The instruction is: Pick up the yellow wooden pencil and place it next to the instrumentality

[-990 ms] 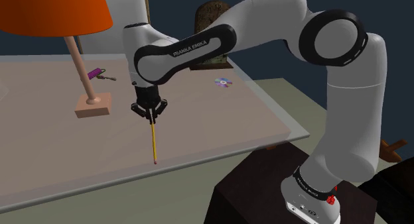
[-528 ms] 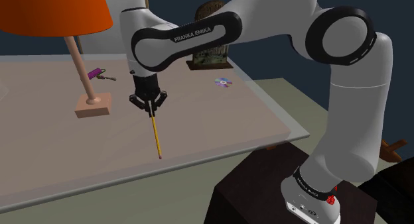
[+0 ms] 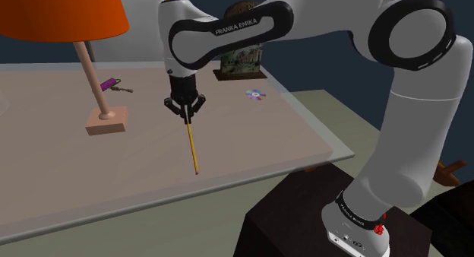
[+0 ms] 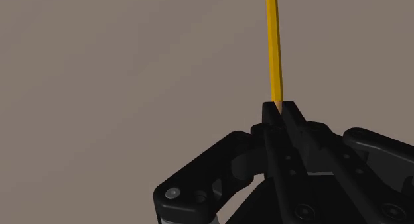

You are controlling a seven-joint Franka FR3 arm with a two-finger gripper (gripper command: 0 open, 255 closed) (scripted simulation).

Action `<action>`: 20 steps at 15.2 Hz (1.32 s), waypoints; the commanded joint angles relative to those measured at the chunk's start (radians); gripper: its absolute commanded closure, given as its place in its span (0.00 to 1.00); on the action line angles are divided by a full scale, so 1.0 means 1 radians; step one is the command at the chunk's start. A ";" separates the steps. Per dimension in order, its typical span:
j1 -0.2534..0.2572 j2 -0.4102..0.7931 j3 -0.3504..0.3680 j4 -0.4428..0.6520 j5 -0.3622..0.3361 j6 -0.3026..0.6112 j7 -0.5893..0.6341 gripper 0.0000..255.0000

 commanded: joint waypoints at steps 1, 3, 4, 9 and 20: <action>-0.037 -0.041 -0.008 -0.057 0.017 0.019 -0.046 1.00; -0.072 -0.080 -0.020 -0.106 0.033 0.031 -0.095 1.00; -0.090 -0.099 -0.026 -0.128 0.040 0.037 -0.120 1.00; -0.168 -0.177 -0.066 -0.221 0.069 0.056 -0.245 1.00; -0.319 -0.265 -0.182 -0.319 0.085 0.069 -0.516 1.00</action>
